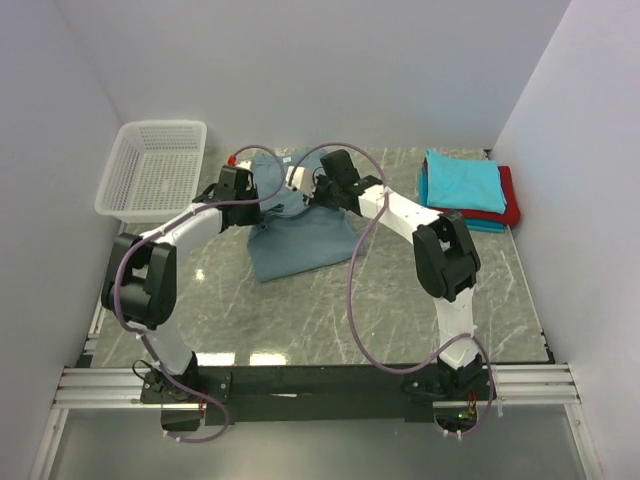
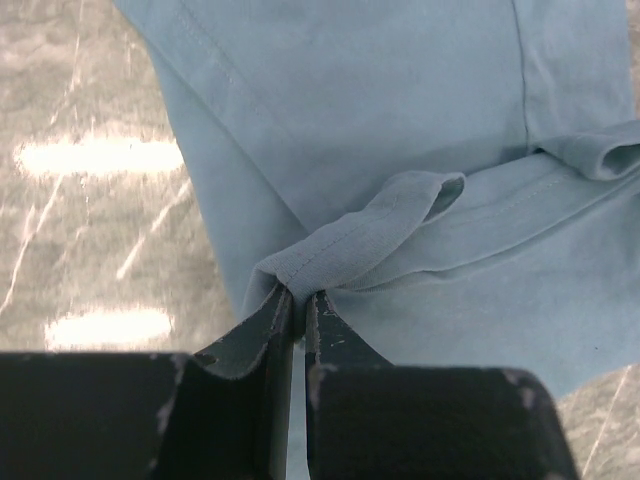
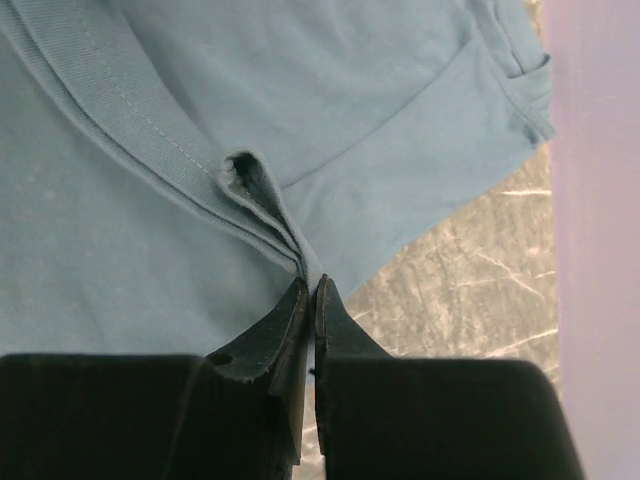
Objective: Fold and stack the t-shirts
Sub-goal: Fold the tshirt
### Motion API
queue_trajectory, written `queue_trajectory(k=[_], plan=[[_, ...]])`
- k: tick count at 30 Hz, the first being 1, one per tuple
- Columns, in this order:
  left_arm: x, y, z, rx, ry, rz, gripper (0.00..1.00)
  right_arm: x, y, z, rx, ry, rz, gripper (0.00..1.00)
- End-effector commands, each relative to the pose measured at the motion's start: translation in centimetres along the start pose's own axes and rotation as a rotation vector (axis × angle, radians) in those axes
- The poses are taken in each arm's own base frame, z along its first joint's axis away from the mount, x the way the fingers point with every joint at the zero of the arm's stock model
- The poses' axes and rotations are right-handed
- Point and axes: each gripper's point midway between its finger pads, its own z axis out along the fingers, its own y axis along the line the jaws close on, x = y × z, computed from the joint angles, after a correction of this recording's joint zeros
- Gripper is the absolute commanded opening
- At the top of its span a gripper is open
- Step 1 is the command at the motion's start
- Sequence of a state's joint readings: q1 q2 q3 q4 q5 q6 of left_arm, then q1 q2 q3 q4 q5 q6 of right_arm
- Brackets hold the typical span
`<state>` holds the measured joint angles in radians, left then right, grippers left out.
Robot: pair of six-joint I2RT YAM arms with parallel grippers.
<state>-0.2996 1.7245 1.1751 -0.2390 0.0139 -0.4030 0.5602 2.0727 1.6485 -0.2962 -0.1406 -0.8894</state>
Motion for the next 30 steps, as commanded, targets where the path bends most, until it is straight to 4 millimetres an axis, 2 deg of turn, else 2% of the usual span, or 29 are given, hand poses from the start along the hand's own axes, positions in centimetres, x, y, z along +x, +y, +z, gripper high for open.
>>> queue_trajectory(k=[1, 9, 30], plan=[[-2.7, -1.0, 0.4, 0.056, -0.058, 0.028, 0.01, -1.1, -3.1, -0.2, 0.089, -0.022, 0.025, 0.0], [-3.7, -1.1, 1.5, 0.079, -0.055, 0.034, 0.01, 0.5, -4.4, -0.3, 0.127, 0.017, 0.068, 0.0], [-4.8, -0.5, 3.0, 0.051, -0.035, 0.039, 0.02, 0.5, -5.4, 1.5, 0.141, 0.02, 0.092, 0.0]])
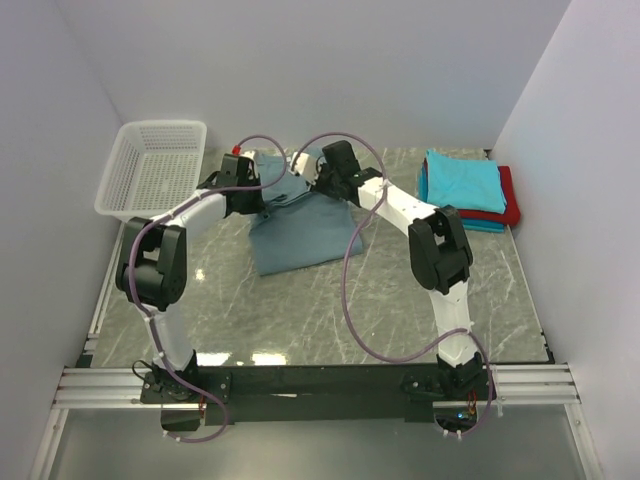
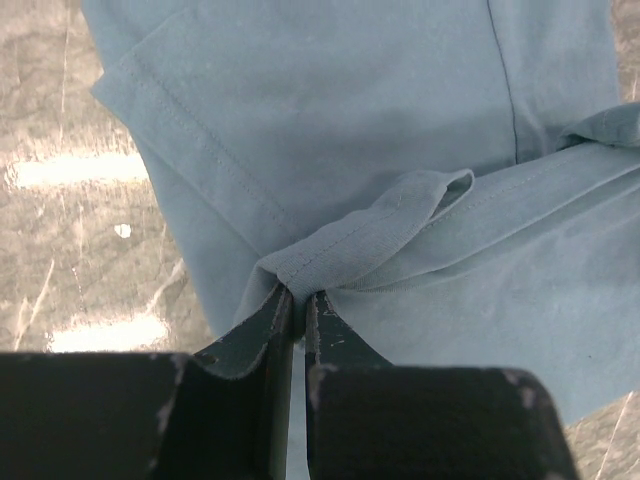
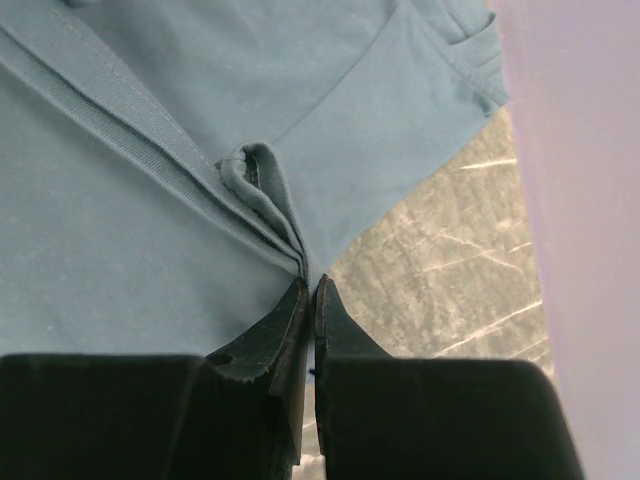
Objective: Fold and stack the t-shirts
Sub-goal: Fold the tshirt
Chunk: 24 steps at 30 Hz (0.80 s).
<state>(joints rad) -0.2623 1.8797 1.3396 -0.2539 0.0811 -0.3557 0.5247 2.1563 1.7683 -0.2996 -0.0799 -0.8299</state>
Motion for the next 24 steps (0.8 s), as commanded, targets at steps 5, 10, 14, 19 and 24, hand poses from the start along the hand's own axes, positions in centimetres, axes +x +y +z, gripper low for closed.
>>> queue_trajectory(k=[5, 10, 14, 19, 24], plan=[[-4.6, 1.1, -0.1, -0.071, -0.098, -0.02, 0.39, -0.7, -4.8, 1.3, 0.227, 0.0, 0.095, 0.41], [-10.6, 3.6, -4.4, -0.193, -0.283, -0.063, 0.59, -0.9, -8.8, 0.3, 0.405, -0.016, 0.222, 0.56], [-12.9, 2.6, -9.4, -0.151, -0.401, 0.03, 0.68, -2.0, -9.8, -3.7, 0.371, -0.088, 0.246, 0.57], [-8.9, -2.4, -13.1, 0.162, -0.394, 0.239, 0.73, -1.5, -2.9, -8.0, -0.028, -0.227, 0.08, 0.57], [0.3, -6.2, -14.0, 0.27, -0.36, 0.627, 0.73, 0.8, 5.7, -13.8, -0.315, -0.349, -0.237, 0.59]])
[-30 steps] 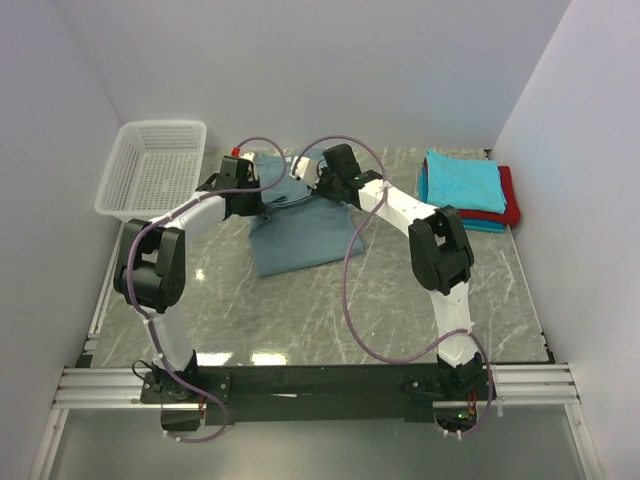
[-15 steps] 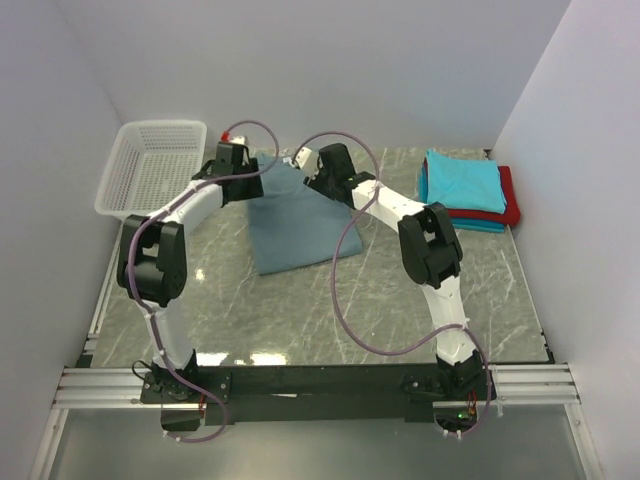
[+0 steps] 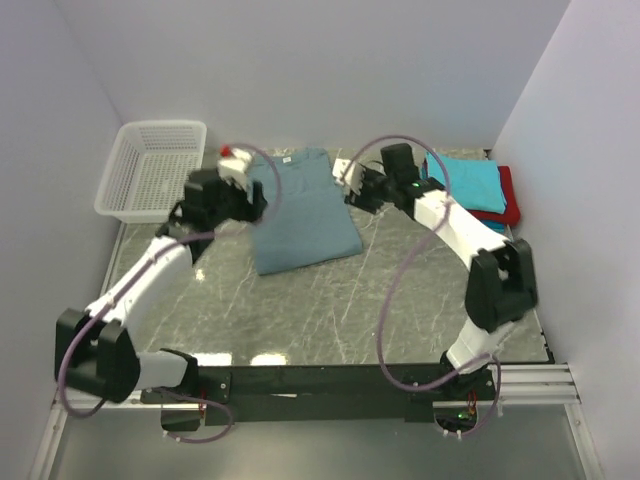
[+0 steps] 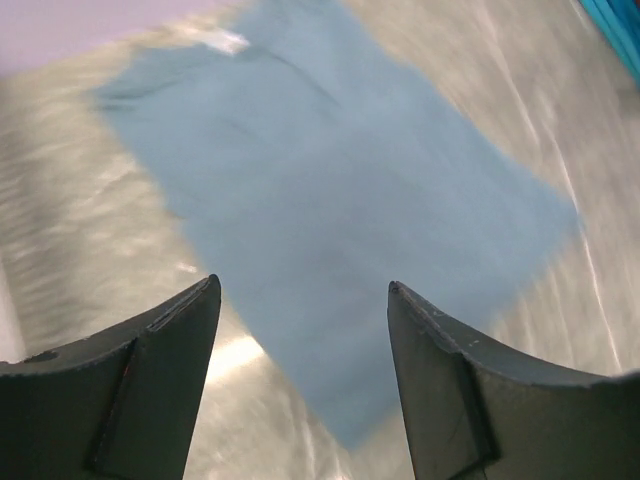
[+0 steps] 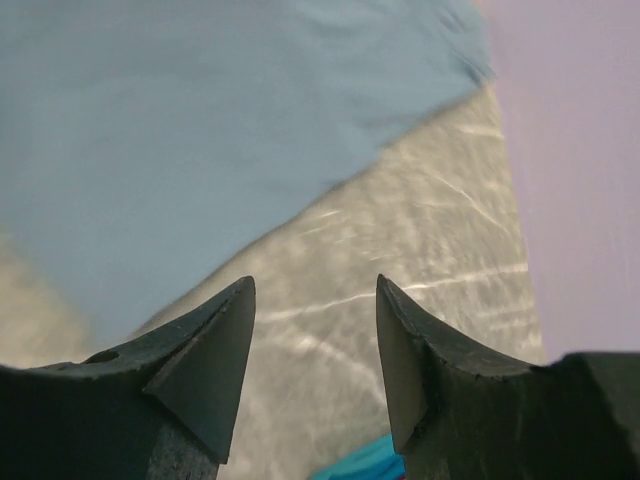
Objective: Fold and stack the t-shirts
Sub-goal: Fold the tshirt
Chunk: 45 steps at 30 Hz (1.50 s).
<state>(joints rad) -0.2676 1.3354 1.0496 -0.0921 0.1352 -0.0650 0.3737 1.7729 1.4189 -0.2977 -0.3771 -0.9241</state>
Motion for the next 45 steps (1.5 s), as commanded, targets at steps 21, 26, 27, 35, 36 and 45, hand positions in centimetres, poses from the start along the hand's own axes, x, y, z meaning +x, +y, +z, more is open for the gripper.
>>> queue_trajectory(k=[21, 26, 27, 35, 36, 45], plan=[[19.9, -7.6, -2.7, 0.321, 0.306, 0.783, 0.65, 4.6, 15.5, -1.1, -0.354, -0.048, -0.457, 0.6], [19.4, -5.2, -1.0, 0.245, 0.302, 0.751, 0.63, 4.7, 15.0, 0.5, -0.327, -0.042, -0.468, 0.6], [19.4, -4.9, -0.9, 0.241, 0.301, 0.747, 0.63, 4.8, 14.9, 0.8, -0.326, -0.037, -0.462, 0.6], [21.6, -4.9, 0.3, 0.281, 0.365, 0.742, 0.6, 5.9, 13.8, 3.3, -0.289, 0.03, -0.441, 0.6], [21.6, -4.8, 0.4, 0.28, 0.362, 0.742, 0.6, 6.2, 13.8, 3.5, -0.29, 0.041, -0.442, 0.6], [22.8, -4.5, 1.1, 0.295, 0.403, 0.732, 0.45, 7.8, 14.1, 4.8, -0.321, 0.112, -0.437, 0.41]])
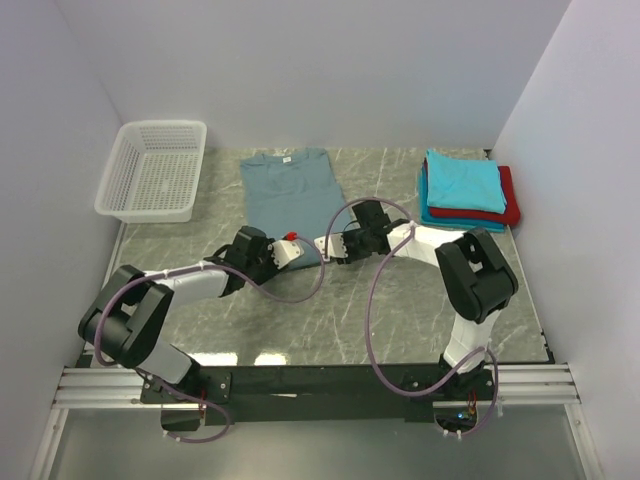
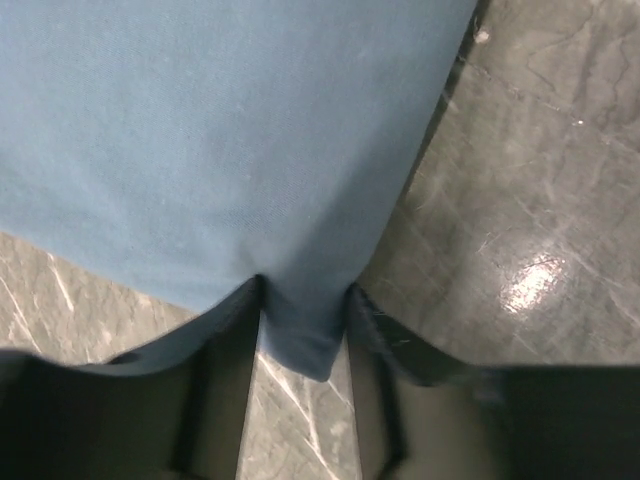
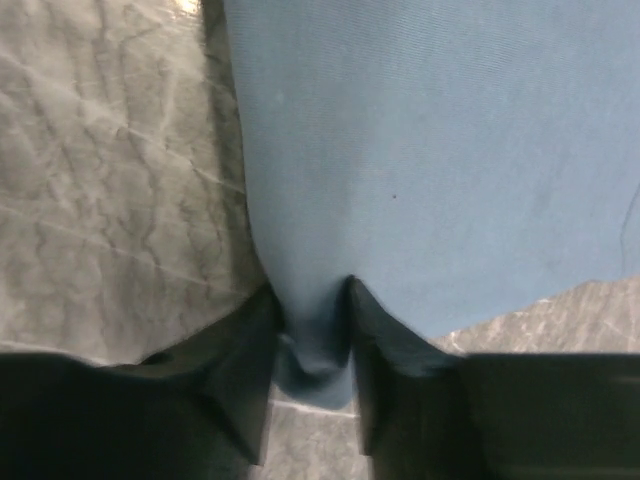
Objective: Fold and stack the t-shirts
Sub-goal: Fold the tshirt
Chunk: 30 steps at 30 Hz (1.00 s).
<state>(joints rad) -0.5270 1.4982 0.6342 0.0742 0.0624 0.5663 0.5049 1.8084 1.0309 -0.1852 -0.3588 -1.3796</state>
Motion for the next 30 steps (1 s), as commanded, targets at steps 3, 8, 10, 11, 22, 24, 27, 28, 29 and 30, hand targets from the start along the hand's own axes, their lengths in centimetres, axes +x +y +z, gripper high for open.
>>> queue_trajectory(k=[3, 8, 10, 11, 22, 24, 27, 28, 29, 30], plan=[[1.0, -0.6, 0.7, 0.045, 0.027, 0.006, 0.23, 0.7, -0.2, 0.9, -0.013, 0.041, 0.026, 0.26], [1.2, 0.1, 0.6, 0.011, 0.029, 0.002, 0.01, 0.1, 0.1, 0.6, -0.01, 0.012, 0.033, 0.04], [1.0, 0.1, 0.2, 0.011, 0.019, 0.001, 0.01, -0.3, 0.4, 0.0, -0.008, -0.005, 0.033, 0.0], [0.8, -0.2, 0.0, 0.026, 0.011, -0.001, 0.01, -0.6, 0.6, -0.2, -0.012, -0.013, 0.025, 0.0], [-2.4, -10.7, -5.6, 0.391, -0.057, 0.025, 0.01, -3.4, 10.6, -8.0, -0.149, -0.118, 0.05, 0.0], [-3.6, -13.2, -7.2, 0.458, -0.095, 0.062, 0.01, -3.5, 12.7, -9.4, -0.172, -0.116, 0.06, 0.0], [-4.8, -15.6, -9.5, 0.526, -0.133, 0.077, 0.01, -3.4, 16.4, -11.9, -0.205, -0.108, 0.06, 0.0], [-5.1, -16.1, -10.0, 0.539, -0.139, 0.067, 0.01, -3.5, 17.7, -12.9, -0.205, -0.108, 0.057, 0.0], [-5.7, -16.7, -10.6, 0.556, -0.155, 0.081, 0.01, -3.7, 18.1, -13.4, -0.202, -0.114, 0.067, 0.0], [-6.2, -16.7, -11.1, 0.556, -0.177, 0.085, 0.01, -3.8, 18.3, -13.8, -0.194, -0.116, 0.071, 0.0]])
